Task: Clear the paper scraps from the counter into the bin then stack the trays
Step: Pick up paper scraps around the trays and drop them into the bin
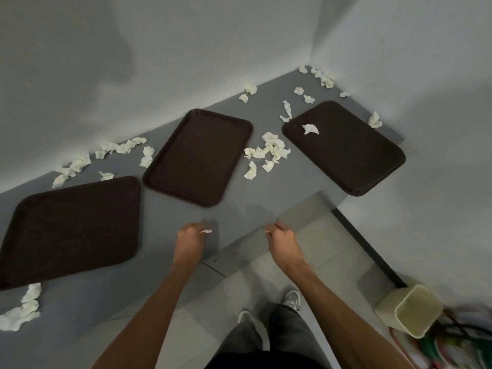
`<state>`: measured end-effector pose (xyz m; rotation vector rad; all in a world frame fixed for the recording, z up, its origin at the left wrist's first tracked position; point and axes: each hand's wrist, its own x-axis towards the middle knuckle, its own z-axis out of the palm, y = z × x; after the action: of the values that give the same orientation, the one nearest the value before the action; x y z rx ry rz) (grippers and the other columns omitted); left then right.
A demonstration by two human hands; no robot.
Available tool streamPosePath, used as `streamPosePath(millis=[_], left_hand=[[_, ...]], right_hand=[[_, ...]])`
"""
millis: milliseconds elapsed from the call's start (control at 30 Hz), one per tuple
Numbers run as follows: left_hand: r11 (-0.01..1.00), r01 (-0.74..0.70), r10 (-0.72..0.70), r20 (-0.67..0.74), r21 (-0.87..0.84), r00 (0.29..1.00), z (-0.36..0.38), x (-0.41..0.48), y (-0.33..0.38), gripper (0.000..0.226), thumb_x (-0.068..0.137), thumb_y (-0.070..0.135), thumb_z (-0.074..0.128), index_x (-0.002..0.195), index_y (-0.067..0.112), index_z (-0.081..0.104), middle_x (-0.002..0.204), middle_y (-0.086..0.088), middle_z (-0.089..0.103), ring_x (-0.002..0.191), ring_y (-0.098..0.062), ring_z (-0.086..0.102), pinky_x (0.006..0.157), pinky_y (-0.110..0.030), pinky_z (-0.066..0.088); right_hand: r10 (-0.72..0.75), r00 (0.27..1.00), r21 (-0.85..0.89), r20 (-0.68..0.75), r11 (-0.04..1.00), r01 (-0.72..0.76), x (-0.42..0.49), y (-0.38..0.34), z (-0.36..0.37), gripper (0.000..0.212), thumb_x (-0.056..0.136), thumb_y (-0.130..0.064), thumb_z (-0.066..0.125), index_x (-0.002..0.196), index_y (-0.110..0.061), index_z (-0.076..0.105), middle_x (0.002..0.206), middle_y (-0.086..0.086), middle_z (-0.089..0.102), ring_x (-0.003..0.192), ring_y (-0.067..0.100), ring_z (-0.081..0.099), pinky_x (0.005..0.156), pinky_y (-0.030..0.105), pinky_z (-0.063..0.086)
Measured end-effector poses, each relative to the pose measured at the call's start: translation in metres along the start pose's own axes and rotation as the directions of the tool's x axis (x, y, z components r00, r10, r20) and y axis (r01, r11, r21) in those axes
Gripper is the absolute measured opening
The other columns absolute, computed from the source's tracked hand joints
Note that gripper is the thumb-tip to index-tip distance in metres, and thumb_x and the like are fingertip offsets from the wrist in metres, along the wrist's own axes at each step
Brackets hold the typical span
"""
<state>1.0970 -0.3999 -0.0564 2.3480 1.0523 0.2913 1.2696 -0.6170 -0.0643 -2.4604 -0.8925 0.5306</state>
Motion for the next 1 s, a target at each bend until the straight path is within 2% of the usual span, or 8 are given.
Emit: streamPosePath(millis=[67,267,367,433,500,700,833,1000], left_hand=[[0.998,-0.034,0.037,0.041,-0.057,0.998,0.006,-0.012,0.020,0.022,0.083,-0.002,0.075,0.094,0.015,0.082,0.095,-0.008,0.078,0.088,-0.028,0.072,0.080,-0.030,0.048],[0.974,-0.075,0.107,0.146,-0.212,0.984,0.040,-0.046,0.110,0.020,0.083,0.004,0.078,0.095,0.020,0.077,0.079,0.010,0.074,0.075,-0.001,0.068,0.069,-0.005,0.042],[0.960,-0.101,0.157,0.205,-0.261,0.966,0.069,-0.064,0.158,0.018,0.081,0.009,0.079,0.093,0.022,0.078,0.078,0.014,0.074,0.078,0.010,0.068,0.075,-0.010,0.050],[0.956,-0.138,0.205,0.250,-0.260,0.946,0.093,-0.079,0.191,0.014,0.080,0.025,0.077,0.094,0.025,0.078,0.083,0.013,0.078,0.080,0.007,0.070,0.080,-0.024,0.056],[0.947,-0.191,0.262,0.283,-0.258,0.923,0.123,-0.095,0.225,0.016,0.080,0.028,0.077,0.096,0.027,0.079,0.088,0.016,0.078,0.084,0.006,0.072,0.081,-0.027,0.058],[0.933,-0.154,0.265,0.331,-0.325,0.906,0.228,-0.174,0.339,0.014,0.084,0.017,0.083,0.095,0.024,0.079,0.089,0.019,0.077,0.085,0.003,0.072,0.085,-0.030,0.059],[0.917,-0.123,0.284,0.407,-0.378,0.868,0.306,-0.236,0.408,0.015,0.085,0.014,0.083,0.098,0.023,0.080,0.089,0.017,0.077,0.084,-0.003,0.073,0.083,-0.032,0.061],[0.921,-0.194,0.350,0.505,-0.337,0.789,0.399,-0.285,0.462,0.019,0.088,0.015,0.080,0.105,0.024,0.079,0.096,0.015,0.076,0.086,-0.001,0.071,0.085,-0.025,0.059]], right_hand=[[0.029,0.994,0.093,-0.106,0.995,-0.019,-0.020,0.004,-0.008,0.020,0.104,-0.011,0.059,0.113,-0.006,0.076,0.114,0.016,0.068,0.096,0.035,0.069,0.089,0.034,0.052],[0.130,0.949,0.245,-0.288,0.968,-0.058,-0.086,0.048,-0.041,0.016,0.104,-0.018,0.064,0.112,-0.014,0.077,0.111,0.004,0.071,0.099,0.022,0.066,0.092,0.029,0.053],[0.194,0.915,0.288,-0.355,0.953,-0.090,-0.122,0.088,-0.062,0.019,0.105,-0.022,0.064,0.118,-0.017,0.077,0.117,0.000,0.072,0.103,0.015,0.066,0.095,0.030,0.056],[0.254,0.891,0.315,-0.376,0.939,-0.135,-0.145,0.124,-0.077,0.020,0.105,-0.026,0.064,0.122,-0.021,0.075,0.121,-0.004,0.070,0.103,0.008,0.065,0.096,0.026,0.056],[0.309,0.865,0.337,-0.394,0.925,-0.177,-0.169,0.164,-0.092,0.020,0.106,-0.027,0.063,0.123,-0.024,0.074,0.121,-0.007,0.069,0.101,0.004,0.064,0.095,0.022,0.056],[0.465,0.806,0.419,-0.367,0.856,-0.303,-0.242,0.304,-0.139,0.021,0.105,-0.026,0.066,0.123,-0.021,0.074,0.121,-0.005,0.070,0.092,0.001,0.065,0.082,0.007,0.047],[0.567,0.749,0.486,-0.344,0.790,-0.375,-0.288,0.396,-0.160,0.020,0.104,-0.024,0.066,0.122,-0.019,0.073,0.118,-0.003,0.070,0.091,0.003,0.066,0.083,0.013,0.053],[0.693,0.651,0.524,-0.311,0.696,-0.491,-0.324,0.503,-0.159,0.016,0.103,-0.022,0.068,0.118,-0.019,0.074,0.117,0.001,0.073,0.090,0.006,0.066,0.079,0.012,0.048]])
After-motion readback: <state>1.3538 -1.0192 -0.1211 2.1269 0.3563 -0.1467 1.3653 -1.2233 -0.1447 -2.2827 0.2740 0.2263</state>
